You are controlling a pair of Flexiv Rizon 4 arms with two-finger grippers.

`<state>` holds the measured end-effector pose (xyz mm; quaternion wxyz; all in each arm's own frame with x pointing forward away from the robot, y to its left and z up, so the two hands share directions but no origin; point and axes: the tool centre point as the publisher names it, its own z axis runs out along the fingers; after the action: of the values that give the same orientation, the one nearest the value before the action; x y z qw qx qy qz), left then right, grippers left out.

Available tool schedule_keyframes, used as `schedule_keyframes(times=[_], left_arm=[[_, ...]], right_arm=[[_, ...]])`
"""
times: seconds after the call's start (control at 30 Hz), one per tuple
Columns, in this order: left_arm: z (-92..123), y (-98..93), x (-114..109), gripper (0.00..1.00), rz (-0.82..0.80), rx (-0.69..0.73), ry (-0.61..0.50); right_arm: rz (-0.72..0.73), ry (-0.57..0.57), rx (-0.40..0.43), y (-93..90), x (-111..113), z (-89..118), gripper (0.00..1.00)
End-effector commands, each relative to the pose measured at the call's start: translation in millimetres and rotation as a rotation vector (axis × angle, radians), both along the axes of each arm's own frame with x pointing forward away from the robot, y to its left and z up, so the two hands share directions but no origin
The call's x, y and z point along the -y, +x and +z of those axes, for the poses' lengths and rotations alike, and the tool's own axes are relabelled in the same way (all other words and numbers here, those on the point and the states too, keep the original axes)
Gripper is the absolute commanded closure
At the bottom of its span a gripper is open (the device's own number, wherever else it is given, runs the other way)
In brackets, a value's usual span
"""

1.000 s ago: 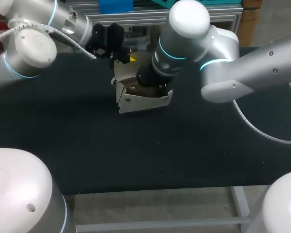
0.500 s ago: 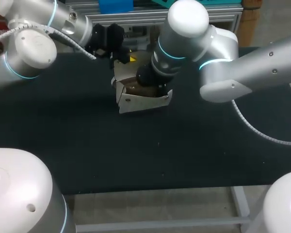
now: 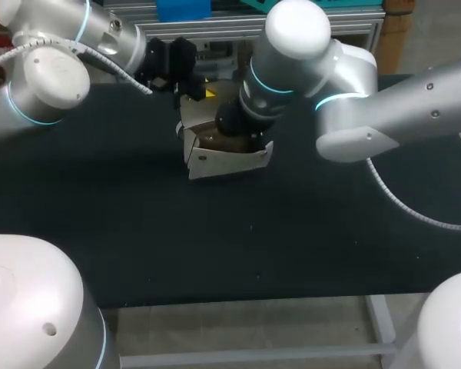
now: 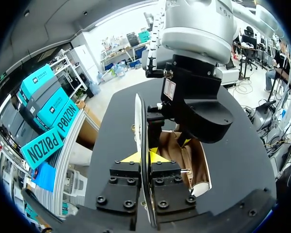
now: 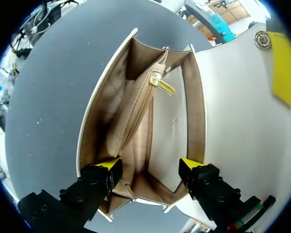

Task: Pick up the bag, open it, inspect its contents, close it, and place it on the opposite side

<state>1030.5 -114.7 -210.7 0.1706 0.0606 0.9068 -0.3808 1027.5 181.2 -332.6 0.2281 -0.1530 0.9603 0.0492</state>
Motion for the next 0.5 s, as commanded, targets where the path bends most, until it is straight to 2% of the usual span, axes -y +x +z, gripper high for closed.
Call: schedule_keyframes(times=[0.03, 0.07, 0.5], left_arm=[[2.0, -1.8, -1.1, 1.00, -0.002, 0.002, -0.003], [2.0, -1.9, -1.2, 1.00, -0.002, 0.002, -0.003], [6.0, -6.3, 1.2, 1.00, 0.002, 0.014, 0.013]], right_arm=[[-0.005, 0.000, 0.017, -0.1, 1.8, -2.3, 0.88], [-0.006, -0.001, 0.024, -0.5, 2.1, -1.0, 1.00], [-0.025, 0.024, 0.177, -12.7, 5.8, 41.8, 1.00]])
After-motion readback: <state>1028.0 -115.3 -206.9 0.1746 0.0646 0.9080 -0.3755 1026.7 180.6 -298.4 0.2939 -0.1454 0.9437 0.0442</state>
